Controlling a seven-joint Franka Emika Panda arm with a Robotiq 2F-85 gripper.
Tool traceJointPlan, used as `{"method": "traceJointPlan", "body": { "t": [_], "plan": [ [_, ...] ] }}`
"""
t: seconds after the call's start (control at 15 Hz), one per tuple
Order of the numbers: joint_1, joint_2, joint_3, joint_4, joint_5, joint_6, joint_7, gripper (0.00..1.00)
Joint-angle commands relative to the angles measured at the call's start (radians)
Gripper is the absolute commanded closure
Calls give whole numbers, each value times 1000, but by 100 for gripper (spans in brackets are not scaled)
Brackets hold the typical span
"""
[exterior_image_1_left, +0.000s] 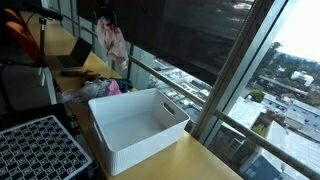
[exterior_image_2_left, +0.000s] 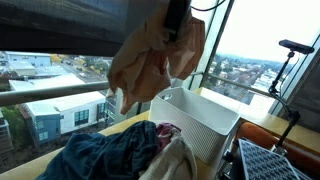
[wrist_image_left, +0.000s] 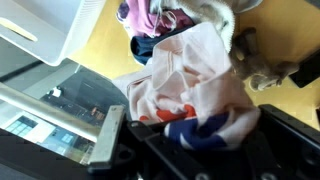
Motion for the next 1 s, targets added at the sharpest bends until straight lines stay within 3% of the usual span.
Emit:
{"method": "traceJointPlan", "body": {
  "t": [0.0, 0.27, 0.47, 0.73, 0.93],
  "plan": [
    [-70, -208, -25, -245, 66, 58, 39, 100],
    [-151, -343, -77, -480, 91, 162, 50, 100],
    [-225, -375, -136, -628, 61, 276, 52, 100],
    [-330, -308, -223, -691, 43, 393, 25, 100],
    [-373, -213, -267, -670, 61, 458, -20, 100]
  ]
}}
